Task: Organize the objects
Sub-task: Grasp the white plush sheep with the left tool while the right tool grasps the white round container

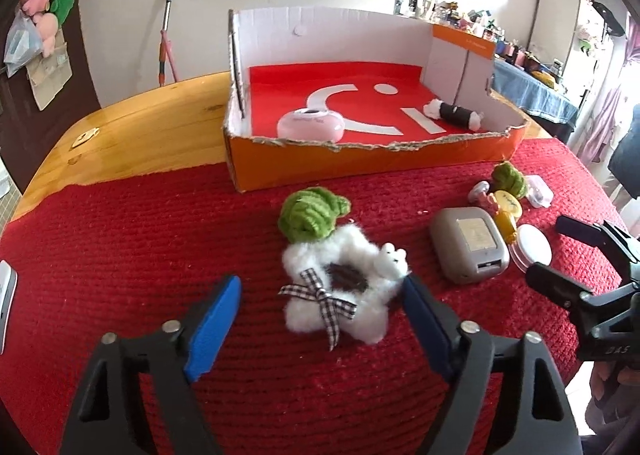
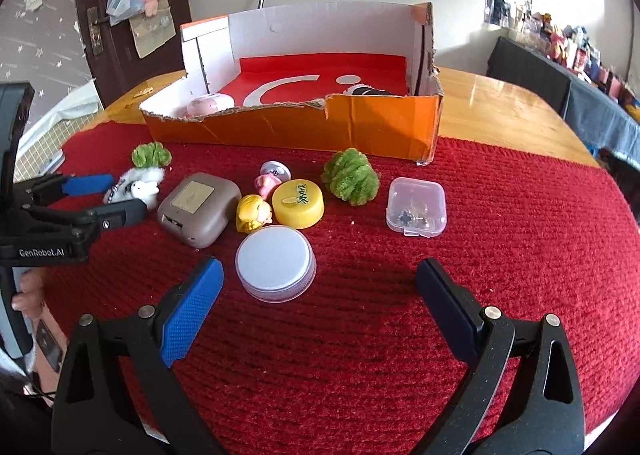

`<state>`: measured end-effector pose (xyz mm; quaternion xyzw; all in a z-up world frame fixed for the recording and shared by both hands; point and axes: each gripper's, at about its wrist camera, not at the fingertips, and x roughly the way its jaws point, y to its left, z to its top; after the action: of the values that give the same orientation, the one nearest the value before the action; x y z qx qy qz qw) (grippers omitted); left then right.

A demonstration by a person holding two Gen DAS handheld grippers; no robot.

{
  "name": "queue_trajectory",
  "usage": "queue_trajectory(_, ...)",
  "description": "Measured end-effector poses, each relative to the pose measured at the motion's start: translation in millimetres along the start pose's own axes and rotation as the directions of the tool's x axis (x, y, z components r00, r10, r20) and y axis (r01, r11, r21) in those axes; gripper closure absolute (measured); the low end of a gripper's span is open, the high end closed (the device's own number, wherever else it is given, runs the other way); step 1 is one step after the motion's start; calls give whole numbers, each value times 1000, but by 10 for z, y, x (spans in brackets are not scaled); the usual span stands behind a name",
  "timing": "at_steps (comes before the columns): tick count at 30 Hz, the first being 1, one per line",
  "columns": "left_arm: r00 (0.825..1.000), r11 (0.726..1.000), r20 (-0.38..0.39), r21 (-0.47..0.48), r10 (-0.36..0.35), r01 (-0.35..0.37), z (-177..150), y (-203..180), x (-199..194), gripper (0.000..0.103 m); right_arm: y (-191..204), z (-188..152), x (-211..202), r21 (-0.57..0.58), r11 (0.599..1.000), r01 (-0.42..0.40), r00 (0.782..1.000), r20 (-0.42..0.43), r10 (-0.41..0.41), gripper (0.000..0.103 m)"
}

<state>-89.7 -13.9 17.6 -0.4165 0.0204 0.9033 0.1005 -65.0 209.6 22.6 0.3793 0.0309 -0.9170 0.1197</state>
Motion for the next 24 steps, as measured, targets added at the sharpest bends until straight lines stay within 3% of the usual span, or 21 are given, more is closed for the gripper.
queue_trajectory(5, 999, 999, 15, 18, -31, 31, -14, -56, -22, 35, 108, -24, 25, -56, 998, 25, 1000, 15, -24, 18)
queue_trajectory(8, 999, 999, 27, 19, -43, 43, -21, -71, -35, 48, 129, -28, 24, -66, 998, 13, 1000, 28, -11, 34)
queue_trajectory(10, 998, 998, 33, 4, -57, 57, -31, -66, -56, 53, 139, -38, 15, -77, 997, -8, 999, 48, 11, 63)
queue_trajectory(24, 987, 995, 126, 9, -96, 96, -6, -163, -470, 56, 127, 52, -256, -59, 997, -55, 991, 122, 62, 64)
